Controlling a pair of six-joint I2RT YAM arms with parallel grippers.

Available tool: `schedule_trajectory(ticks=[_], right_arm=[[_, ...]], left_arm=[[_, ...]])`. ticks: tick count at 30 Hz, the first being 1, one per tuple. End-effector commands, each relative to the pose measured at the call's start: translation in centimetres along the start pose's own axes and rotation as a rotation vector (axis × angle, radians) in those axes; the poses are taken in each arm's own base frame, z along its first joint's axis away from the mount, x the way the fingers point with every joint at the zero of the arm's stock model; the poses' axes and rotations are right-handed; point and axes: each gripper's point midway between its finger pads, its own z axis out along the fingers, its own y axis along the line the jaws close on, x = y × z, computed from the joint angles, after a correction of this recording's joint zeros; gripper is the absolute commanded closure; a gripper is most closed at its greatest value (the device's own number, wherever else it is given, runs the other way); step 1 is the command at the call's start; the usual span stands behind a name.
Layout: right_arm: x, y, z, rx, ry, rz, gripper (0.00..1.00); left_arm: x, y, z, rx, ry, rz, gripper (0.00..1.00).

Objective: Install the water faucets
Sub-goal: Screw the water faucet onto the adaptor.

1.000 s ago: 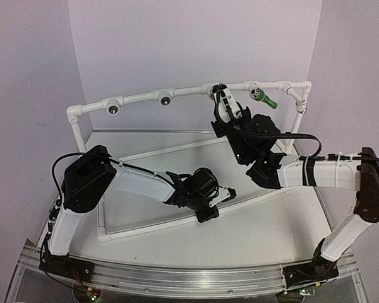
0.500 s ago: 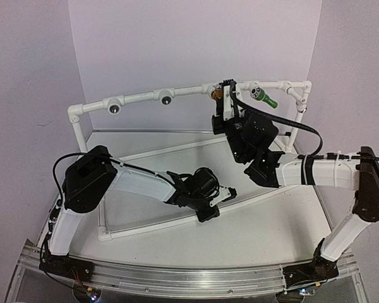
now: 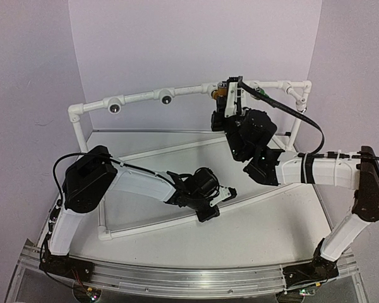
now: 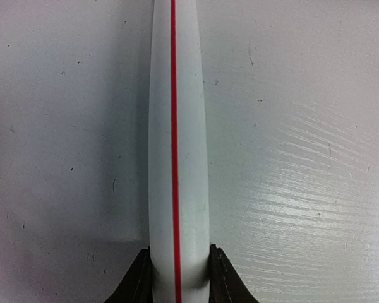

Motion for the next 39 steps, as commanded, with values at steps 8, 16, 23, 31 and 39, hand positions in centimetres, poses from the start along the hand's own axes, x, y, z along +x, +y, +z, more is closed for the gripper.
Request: schedule_trajectory(ticks=[8, 16, 23, 31, 39], right_arm=[[0.3, -3.9, 1.7, 0.193, 0.023, 0.107, 1.00], [1.1, -4.1, 1.5, 0.222, 0.031, 0.188, 1.00], [1.9, -3.9, 1.7, 0.248, 0.034, 0.259, 1.00], [1.7, -3.4, 1.9, 0.259, 0.019, 0.361, 1.00], [1.6, -3.2, 2.0, 0.259, 0.033, 0.487, 1.00]], left_arm=[[7.1, -6.9, 2.2, 0.218, 0.218, 0.118, 1.00], [7.2, -6.9, 2.3, 0.221, 0.222, 0.117, 1.00], [7.3, -7.0, 2.4, 0.224, 0.226, 0.116, 1.00], [7.3, -7.0, 2.5, 0.227, 0.229, 0.117, 1.00], [7.4, -7.3, 2.6, 0.240, 0.233, 0.116, 1.00]])
